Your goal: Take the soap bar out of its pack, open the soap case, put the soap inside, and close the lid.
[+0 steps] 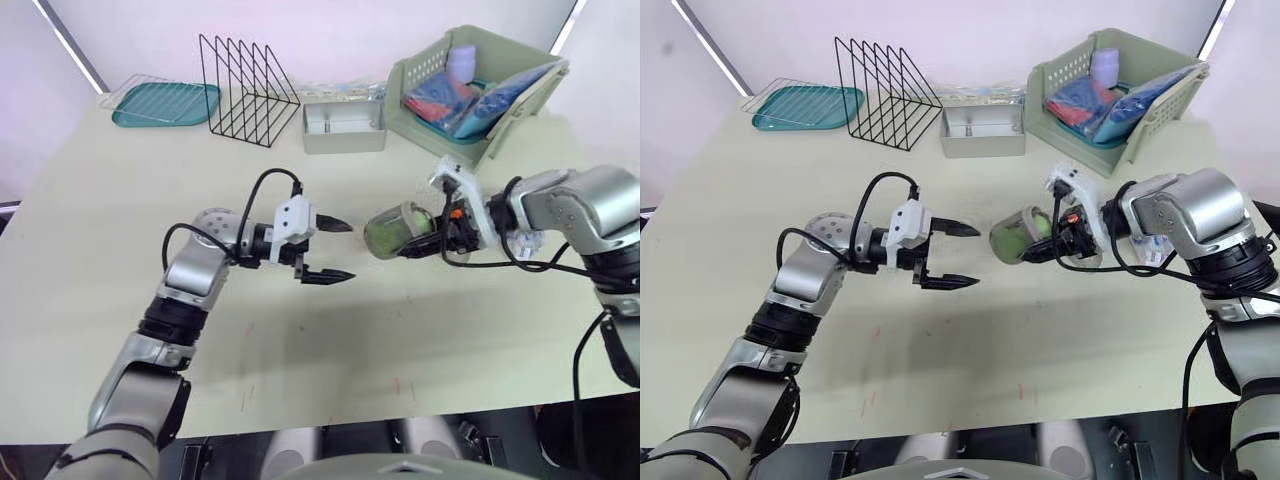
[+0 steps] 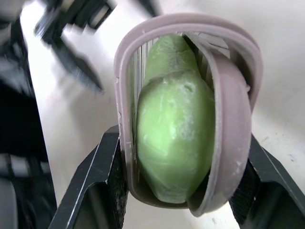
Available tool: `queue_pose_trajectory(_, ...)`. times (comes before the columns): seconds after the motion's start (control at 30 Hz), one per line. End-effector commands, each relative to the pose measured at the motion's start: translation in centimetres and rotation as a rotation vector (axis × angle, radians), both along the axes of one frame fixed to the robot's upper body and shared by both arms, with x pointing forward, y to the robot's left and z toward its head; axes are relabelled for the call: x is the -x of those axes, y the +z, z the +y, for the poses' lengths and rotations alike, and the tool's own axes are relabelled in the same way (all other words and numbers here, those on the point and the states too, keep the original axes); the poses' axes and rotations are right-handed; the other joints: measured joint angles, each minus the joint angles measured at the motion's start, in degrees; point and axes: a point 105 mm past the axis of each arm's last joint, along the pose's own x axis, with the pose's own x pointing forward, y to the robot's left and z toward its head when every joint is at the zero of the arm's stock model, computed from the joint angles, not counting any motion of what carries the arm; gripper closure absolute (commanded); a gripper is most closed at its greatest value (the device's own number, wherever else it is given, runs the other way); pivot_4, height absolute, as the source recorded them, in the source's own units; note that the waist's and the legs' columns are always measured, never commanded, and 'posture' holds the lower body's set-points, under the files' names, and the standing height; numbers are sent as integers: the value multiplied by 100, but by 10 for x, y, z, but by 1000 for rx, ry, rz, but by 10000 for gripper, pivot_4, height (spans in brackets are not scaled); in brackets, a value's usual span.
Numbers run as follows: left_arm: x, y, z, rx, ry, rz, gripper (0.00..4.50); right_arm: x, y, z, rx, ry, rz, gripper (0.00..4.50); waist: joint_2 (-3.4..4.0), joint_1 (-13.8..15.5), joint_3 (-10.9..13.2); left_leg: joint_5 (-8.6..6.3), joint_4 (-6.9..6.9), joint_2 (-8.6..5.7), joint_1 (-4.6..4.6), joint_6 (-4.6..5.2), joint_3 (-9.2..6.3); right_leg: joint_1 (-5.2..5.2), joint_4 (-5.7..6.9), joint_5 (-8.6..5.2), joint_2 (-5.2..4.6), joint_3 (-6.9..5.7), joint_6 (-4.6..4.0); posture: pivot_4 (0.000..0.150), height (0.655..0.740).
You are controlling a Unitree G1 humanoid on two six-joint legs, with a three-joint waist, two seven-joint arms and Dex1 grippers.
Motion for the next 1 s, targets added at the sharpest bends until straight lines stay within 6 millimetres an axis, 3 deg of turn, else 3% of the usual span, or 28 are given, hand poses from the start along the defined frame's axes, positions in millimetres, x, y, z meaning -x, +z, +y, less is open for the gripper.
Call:
queue_pose_trajectory(0.03, 6, 6, -13, 20, -15, -41, 0, 5, 14, 6, 137, 168, -201, 24687, 2, 2, 1, 0, 0, -3, -3, 0, 1, -6, 2, 0, -4, 4, 0, 1500, 7400)
queue_pose_trajectory(0.17, 16, 9, -22, 96, -20, 13, 0, -2, 2, 5, 352, 272, -345, 24687, 1, 10, 1, 0, 1, -3, -5, 0, -2, -6, 0, 0, -5, 4, 0, 1500, 7400)
queue_pose_trajectory(0.37, 29, 2, -24, 98, -20, 82, 0, -10, -3, 15, 532, 371, -458, 24687, 0, -4, 2, 1, 0, -2, -11, -2, -12, -24, 5, 0, -7, 12, 0, 1500, 7400)
queue_pose_trajectory(0.5, 30, 0, -24, 93, -8, 87, 0, -12, -1, 23, 549, 389, -485, 24687, 0, 32, 2, 4, 6, -2, -27, -6, -23, -33, 6, 1, -8, 7, -1, 1500, 7400)
queue_pose_trajectory(0.67, 16, -12, -23, 52, 85, 33, 0, -12, -12, 23, 615, 412, -473, 24687, 0, 109, 1, 4, 9, -5, -33, -7, -28, -36, 5, 2, -10, 4, -1, 1500, 7400)
queue_pose_trajectory(1.0, 9, -10, -24, 57, 109, 33, 0, -14, -24, 23, 661, 444, -475, 24687, -1, 97, -1, 4, 11, -5, -32, -8, -30, -34, 8, 2, -9, 0, -1, 1500, 7400)
